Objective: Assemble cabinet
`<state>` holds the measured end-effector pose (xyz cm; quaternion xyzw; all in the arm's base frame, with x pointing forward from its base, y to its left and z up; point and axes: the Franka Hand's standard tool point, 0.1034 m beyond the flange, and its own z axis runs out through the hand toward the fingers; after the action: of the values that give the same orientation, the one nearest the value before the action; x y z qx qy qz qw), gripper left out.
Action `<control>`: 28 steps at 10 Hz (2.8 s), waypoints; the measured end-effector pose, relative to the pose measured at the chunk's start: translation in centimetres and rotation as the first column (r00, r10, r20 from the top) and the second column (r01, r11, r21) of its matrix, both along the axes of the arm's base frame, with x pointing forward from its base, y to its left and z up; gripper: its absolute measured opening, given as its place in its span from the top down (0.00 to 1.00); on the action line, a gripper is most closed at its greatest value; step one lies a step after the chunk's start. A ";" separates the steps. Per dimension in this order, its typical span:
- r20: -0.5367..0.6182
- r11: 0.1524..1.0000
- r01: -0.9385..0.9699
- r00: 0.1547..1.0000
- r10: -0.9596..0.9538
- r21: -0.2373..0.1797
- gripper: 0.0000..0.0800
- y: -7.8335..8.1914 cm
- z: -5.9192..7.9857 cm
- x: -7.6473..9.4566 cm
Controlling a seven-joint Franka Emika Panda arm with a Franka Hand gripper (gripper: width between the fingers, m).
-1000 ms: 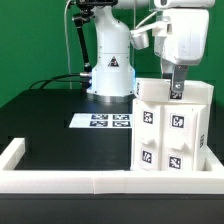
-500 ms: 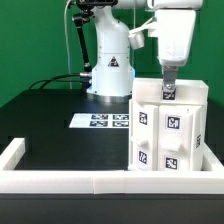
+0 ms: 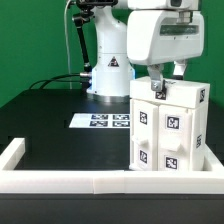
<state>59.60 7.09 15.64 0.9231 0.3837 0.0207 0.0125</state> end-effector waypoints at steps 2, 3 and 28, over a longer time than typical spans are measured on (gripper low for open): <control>-0.004 0.983 0.181 0.983 -0.181 0.020 0.31 0.1 0.0 -0.1; -0.006 0.971 0.238 0.971 -0.238 0.024 0.31 0.1 0.0 -0.1; -0.149 -0.228 0.971 -0.216 -0.965 0.069 0.03 3.4 0.8 -1.3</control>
Offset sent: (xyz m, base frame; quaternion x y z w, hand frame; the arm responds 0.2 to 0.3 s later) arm 0.0000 0.0000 0.0000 0.0000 0.0000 0.1938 0.9810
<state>58.29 10.49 16.45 0.8738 -0.4826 0.0157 -0.0577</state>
